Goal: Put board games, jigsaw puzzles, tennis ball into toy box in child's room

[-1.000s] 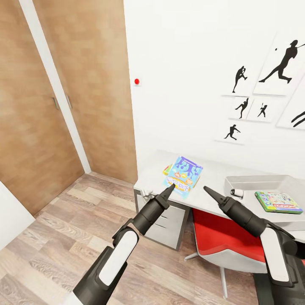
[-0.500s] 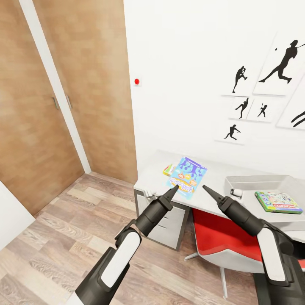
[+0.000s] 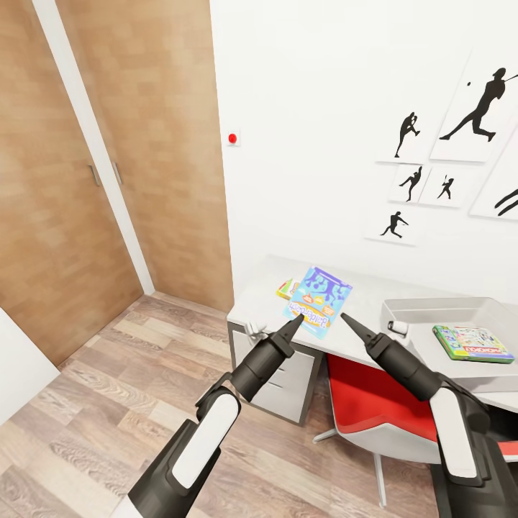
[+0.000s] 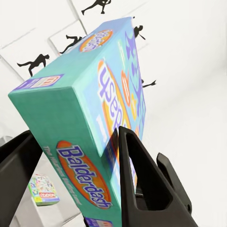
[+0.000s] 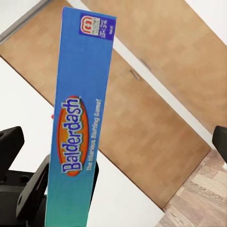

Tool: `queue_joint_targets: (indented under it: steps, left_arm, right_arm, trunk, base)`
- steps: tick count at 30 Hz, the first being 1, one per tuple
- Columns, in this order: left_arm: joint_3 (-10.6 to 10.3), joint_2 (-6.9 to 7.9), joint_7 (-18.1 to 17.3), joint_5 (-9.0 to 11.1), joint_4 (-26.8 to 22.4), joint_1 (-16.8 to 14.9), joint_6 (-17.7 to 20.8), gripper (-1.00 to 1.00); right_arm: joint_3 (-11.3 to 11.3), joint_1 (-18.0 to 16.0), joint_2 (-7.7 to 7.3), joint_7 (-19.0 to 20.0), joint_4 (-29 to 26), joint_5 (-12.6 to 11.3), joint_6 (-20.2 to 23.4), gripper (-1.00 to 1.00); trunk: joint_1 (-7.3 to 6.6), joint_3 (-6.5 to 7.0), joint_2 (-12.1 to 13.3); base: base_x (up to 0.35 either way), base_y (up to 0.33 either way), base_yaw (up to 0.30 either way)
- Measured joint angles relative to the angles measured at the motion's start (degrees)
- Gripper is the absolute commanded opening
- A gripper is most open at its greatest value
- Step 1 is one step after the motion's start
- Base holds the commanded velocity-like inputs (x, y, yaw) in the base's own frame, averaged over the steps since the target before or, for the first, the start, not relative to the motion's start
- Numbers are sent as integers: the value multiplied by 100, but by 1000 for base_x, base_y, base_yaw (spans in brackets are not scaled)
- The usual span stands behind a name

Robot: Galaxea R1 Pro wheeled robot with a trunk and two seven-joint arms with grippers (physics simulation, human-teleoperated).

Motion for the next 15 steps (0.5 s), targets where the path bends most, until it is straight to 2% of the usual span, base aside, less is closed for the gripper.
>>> queue_joint_targets:
  steps: [15]
  left_arm:
    - [-1,-7,92,-6,5,-7,1,-100]
  right_arm:
    - [25,1,20,-3,4,-6,-47,100]
  trunk:
    - [0,0,0]
  base:
    - [0,0,0]
